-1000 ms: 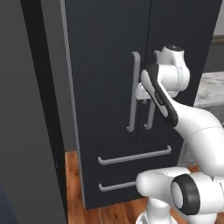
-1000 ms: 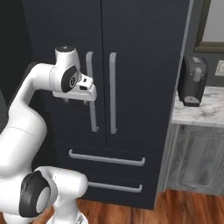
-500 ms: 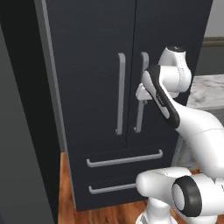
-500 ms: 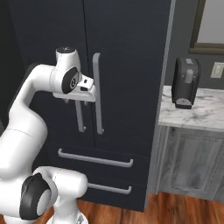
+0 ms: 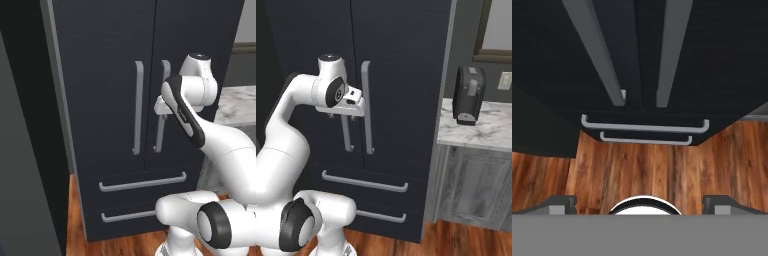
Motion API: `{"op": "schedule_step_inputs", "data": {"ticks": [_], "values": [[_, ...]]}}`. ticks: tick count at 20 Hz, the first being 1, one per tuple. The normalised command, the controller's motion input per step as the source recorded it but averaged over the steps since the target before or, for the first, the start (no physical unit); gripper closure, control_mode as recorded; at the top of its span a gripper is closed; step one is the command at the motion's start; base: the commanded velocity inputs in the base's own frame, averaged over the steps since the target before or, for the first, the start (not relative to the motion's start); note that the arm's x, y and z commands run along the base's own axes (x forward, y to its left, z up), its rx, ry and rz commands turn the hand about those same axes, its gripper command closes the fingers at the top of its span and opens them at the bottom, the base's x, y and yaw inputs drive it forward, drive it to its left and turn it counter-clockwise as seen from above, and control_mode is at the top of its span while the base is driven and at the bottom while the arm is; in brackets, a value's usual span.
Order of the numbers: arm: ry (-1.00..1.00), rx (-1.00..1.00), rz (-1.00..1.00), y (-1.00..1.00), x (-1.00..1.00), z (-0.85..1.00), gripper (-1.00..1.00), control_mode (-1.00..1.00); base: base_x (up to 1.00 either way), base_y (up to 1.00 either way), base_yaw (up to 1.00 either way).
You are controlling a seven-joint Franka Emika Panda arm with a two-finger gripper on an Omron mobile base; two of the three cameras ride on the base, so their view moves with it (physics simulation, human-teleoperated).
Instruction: Navigate to the fridge.
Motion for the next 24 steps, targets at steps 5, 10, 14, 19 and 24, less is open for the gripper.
{"op": "schedule_step_inputs", "data": {"ticks": [5,10,14,19,24], "values": [[0.0,0.0,0.0,0.0,0.0,0.0,-1.0,1.0,0.31,-0.09,0.0],[0.0,0.0,0.0,0.0,0.0,0.0,-1.0,1.0,0.41,-0.05,0.0],[0.0,0.0,0.0,0.0,0.0,0.0,-1.0,1.0,0.38,-0.03,0.0],[0.0,0.0,0.0,0.0,0.0,0.0,-1.0,1.0,0.37,0.0,0.0],[0.0,0.0,0.0,0.0,0.0,0.0,-1.0,1.0,0.35,0.0,0.0]]}}
